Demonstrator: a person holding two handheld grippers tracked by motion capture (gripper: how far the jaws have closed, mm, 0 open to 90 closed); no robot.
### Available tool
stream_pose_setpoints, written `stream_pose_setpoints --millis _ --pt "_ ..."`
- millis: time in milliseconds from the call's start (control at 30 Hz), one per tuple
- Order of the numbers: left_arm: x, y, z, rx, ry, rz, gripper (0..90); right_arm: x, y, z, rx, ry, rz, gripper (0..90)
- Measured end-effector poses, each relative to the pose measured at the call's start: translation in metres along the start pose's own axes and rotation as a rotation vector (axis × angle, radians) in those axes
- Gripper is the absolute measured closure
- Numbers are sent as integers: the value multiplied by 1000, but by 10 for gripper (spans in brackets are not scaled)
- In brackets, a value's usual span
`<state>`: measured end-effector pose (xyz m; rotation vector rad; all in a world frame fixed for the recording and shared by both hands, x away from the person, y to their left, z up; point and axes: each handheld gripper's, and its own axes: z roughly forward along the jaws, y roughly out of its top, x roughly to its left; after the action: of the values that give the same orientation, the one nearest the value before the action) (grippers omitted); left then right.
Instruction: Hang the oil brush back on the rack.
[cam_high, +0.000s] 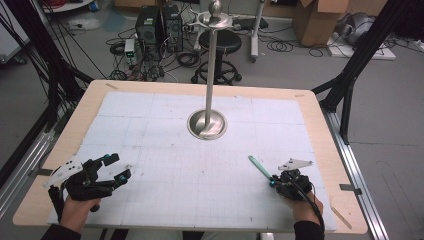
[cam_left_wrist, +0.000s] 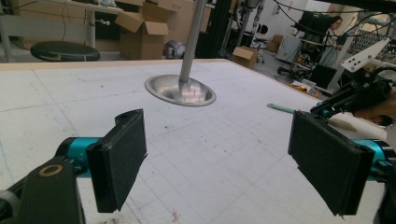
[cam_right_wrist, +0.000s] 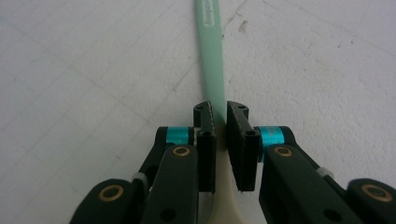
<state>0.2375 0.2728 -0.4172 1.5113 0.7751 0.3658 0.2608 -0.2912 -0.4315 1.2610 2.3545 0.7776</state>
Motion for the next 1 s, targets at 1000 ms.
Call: stream_pose_setpoints --millis 1000 --pt "-43 42 43 -45 -317 0 320 57 20 -56 -426 311 -128 827"
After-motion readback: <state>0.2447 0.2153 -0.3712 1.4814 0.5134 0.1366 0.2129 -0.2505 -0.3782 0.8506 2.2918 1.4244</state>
